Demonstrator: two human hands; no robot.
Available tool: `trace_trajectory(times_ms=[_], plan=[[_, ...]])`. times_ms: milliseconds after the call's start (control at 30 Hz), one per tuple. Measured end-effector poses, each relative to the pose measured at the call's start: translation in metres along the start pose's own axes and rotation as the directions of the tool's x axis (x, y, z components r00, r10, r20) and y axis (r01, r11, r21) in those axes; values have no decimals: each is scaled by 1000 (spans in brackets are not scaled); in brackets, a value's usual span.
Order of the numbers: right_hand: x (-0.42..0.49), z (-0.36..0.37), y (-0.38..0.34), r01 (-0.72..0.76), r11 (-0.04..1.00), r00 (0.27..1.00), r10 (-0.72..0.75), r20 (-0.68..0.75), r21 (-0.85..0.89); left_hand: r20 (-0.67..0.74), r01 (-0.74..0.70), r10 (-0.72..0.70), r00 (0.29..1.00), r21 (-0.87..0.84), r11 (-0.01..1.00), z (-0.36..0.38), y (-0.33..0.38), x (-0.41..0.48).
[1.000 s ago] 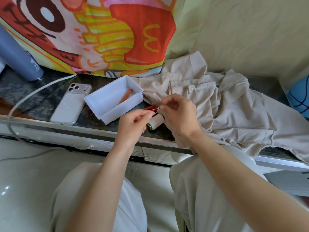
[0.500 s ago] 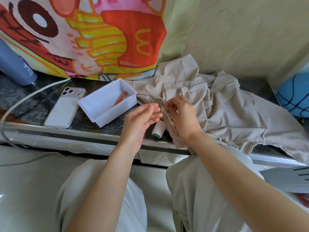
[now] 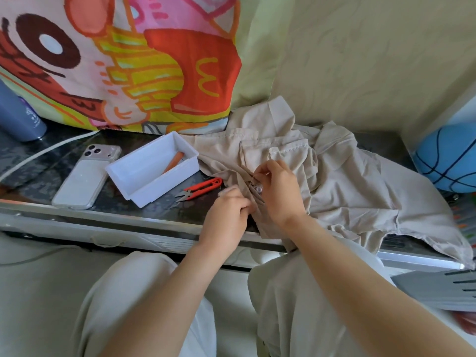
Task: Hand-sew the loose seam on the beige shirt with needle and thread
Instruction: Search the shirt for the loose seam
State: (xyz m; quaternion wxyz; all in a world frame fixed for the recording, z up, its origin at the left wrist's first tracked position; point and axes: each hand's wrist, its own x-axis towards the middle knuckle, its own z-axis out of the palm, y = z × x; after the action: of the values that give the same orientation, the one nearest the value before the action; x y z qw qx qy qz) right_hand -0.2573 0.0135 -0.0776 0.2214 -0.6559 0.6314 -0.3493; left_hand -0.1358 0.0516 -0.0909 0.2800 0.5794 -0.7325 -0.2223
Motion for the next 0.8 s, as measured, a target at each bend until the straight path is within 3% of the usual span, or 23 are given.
trace_trajectory(times_ms=[67, 333, 800], plan=[[3, -1, 2, -10, 1000, 1000, 10, -10, -9, 22, 47, -48, 999, 44, 998, 1, -6, 6], [12, -10, 12, -107, 993, 994, 106, -26, -47, -140, 155, -148, 979, 41, 987, -7, -24, 26], [13, -42, 27, -255, 957, 934, 280, -220, 135, -215, 241, -215, 953, 104, 965, -18, -40, 21]])
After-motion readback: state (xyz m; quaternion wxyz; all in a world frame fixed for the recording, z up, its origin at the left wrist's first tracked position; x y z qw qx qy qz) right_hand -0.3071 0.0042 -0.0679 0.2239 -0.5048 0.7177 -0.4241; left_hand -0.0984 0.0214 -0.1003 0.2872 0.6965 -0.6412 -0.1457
